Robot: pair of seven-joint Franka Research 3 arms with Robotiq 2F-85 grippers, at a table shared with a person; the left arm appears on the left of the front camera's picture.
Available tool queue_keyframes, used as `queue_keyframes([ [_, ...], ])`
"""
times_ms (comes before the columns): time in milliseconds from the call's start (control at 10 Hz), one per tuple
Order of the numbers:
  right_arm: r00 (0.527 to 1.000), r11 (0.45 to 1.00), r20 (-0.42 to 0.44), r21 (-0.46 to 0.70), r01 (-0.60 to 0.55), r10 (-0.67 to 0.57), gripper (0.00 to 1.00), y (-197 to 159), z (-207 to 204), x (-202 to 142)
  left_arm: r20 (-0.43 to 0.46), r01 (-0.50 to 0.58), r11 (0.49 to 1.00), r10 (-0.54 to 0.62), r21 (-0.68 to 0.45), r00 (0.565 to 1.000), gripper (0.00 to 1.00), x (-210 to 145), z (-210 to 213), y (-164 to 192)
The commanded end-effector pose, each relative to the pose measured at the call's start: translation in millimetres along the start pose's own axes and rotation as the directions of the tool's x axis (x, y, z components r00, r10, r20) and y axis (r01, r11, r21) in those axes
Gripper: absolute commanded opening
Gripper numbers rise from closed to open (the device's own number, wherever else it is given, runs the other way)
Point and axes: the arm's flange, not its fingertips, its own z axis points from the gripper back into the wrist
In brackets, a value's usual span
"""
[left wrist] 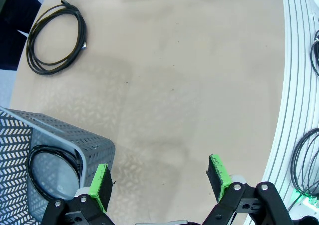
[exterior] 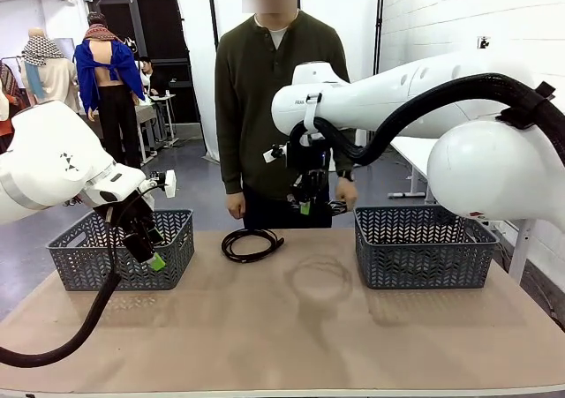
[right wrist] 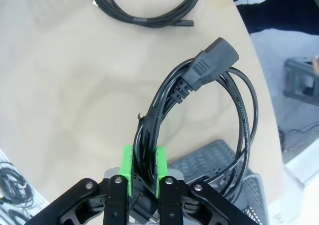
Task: Organize the cables according to human instructions.
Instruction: Pick up a bundle of cables and place it in the basket indicated by the human.
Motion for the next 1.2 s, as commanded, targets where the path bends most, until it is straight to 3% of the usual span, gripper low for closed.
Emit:
queue_keyframes([
  [0, 1.000, 1.000, 0.016, -0.003, 0.023, -0.023, 0.00, -1.2, 3.3, 5.9, -0.004, -0.001, 1.000, 0.001, -0.007, 1.000, 1.00, 1.7, 2.6, 0.2],
  [300, 1.000, 1.000, -0.002, 0.002, 0.001, -0.001, 0.00, -0.2, -2.0, 0.2, -0.004, -0.001, 1.000, 0.001, -0.007, 1.000, 1.00, 1.7, 2.6, 0.2],
  [500, 0.992, 0.991, -0.004, -0.031, -0.127, 0.127, 0.00, 20.7, 19.3, 1.6, -0.004, -0.001, 1.000, 0.001, -0.007, 1.000, 1.00, 1.7, 2.6, 0.2],
  [900, 0.961, 0.956, 0.012, -0.113, -0.272, 0.275, 0.00, 34.0, 65.8, -41.9, -0.004, -0.001, 1.000, 0.001, -0.007, 1.000, 1.00, 1.7, 2.6, 0.2],
  [1100, 0.925, 0.921, 0.039, -0.114, -0.372, 0.379, 0.00, 31.2, 82.6, -67.4, -0.004, -0.001, 1.000, 0.001, -0.007, 1.000, 1.00, 1.7, 2.6, 0.2],
])
